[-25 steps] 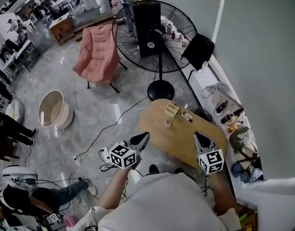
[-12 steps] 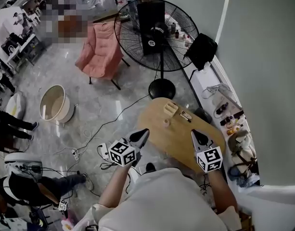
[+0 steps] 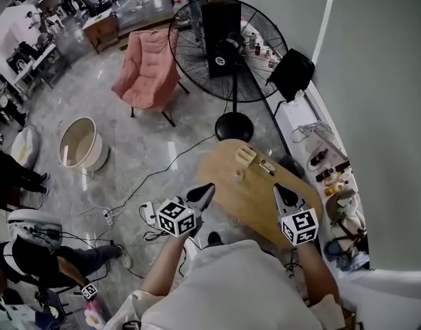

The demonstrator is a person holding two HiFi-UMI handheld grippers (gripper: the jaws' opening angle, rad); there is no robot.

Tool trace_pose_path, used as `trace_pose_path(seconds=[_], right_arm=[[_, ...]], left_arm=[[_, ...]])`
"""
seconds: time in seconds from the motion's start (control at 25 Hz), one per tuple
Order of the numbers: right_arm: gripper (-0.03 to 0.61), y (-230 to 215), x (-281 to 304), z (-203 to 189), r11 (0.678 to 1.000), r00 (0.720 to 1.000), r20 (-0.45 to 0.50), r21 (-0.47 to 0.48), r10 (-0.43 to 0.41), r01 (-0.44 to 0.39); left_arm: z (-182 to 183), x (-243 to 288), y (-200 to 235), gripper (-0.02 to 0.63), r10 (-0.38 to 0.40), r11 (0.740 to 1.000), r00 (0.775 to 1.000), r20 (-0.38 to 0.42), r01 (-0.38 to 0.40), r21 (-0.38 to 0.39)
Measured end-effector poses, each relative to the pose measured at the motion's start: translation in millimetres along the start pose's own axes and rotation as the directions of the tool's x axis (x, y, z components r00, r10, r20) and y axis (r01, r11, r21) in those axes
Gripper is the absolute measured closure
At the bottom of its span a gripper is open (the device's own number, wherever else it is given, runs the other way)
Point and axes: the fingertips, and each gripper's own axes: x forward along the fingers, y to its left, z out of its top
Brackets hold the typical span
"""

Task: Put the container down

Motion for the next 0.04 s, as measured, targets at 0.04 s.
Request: trace_pose_path(seconds=[0.04], right_arm=[[0.577, -0.9, -0.1, 0.7, 1.0, 1.0, 0.0, 0.0, 0.001, -0.001]], left_arm=[[0.5, 0.9, -0.3, 0.592, 0.0, 1.0, 1.0, -0.001, 0.0, -0.002]])
